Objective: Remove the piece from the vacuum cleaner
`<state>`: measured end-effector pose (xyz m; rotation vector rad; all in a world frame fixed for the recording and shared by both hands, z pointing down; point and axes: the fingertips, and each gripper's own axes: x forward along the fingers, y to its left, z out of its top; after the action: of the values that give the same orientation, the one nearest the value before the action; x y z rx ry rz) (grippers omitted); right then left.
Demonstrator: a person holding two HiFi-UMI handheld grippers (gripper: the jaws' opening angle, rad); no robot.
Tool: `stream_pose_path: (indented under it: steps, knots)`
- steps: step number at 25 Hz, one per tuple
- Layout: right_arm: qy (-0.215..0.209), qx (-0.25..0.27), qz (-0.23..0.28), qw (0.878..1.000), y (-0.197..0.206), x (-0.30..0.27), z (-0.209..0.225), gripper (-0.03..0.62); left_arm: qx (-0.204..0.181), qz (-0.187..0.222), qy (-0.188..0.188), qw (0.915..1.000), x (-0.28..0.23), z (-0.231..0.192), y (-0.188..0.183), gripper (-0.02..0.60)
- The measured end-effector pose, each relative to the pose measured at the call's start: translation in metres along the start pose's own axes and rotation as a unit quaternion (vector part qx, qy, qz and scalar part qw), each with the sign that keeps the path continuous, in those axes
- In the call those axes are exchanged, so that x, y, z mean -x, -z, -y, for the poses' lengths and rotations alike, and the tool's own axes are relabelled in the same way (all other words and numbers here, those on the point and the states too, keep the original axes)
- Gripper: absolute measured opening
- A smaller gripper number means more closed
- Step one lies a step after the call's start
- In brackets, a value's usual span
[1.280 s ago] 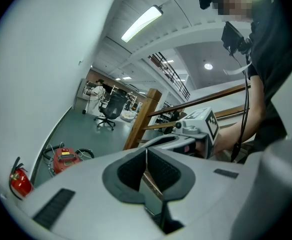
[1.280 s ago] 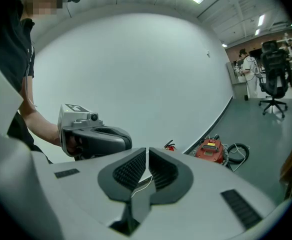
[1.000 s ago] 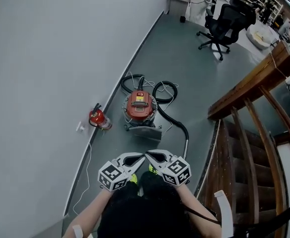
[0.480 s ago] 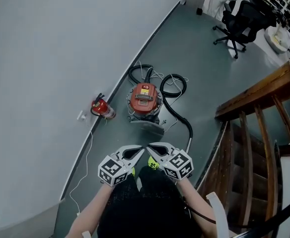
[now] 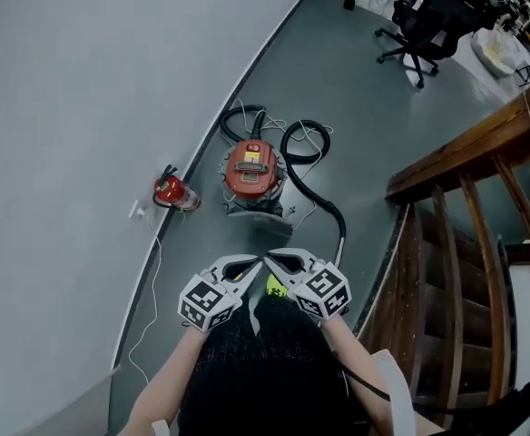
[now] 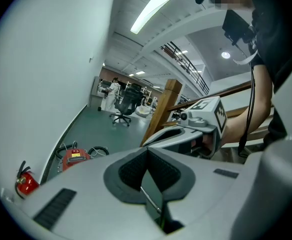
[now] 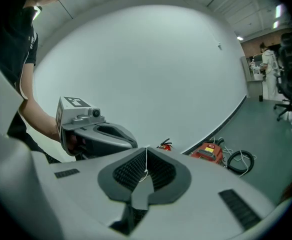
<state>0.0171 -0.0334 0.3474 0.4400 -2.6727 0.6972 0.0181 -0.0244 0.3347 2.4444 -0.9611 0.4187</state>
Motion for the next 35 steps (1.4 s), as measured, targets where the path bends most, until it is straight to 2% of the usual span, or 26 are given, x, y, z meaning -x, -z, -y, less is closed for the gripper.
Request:
stream_pose_path:
  steps: [8, 13, 25, 35]
  knots:
    - [0.028, -0.026, 0.002, 0.999, 0.007, -0.012, 0.011, 0.015, -0.012, -0.008, 0.038, 0.9992, -0.009, -0.013, 0.009, 0.009]
    - [0.035, -0.022, -0.002, 0.999, 0.007, -0.022, 0.021, 0.015, -0.023, -0.008, 0.045, 0.9987, -0.015, -0.025, 0.011, 0.009]
    - [0.053, -0.034, -0.005, 0.998, 0.052, -0.043, 0.05, 0.015, -0.029, -0.022, 0.056, 0.9977, -0.045, -0.044, 0.054, 0.009]
    - [0.06, -0.05, -0.004, 0.997, 0.098, -0.074, 0.082, 0.015, -0.018, -0.03, 0.055, 0.9979, -0.075, -0.074, 0.101, 0.009]
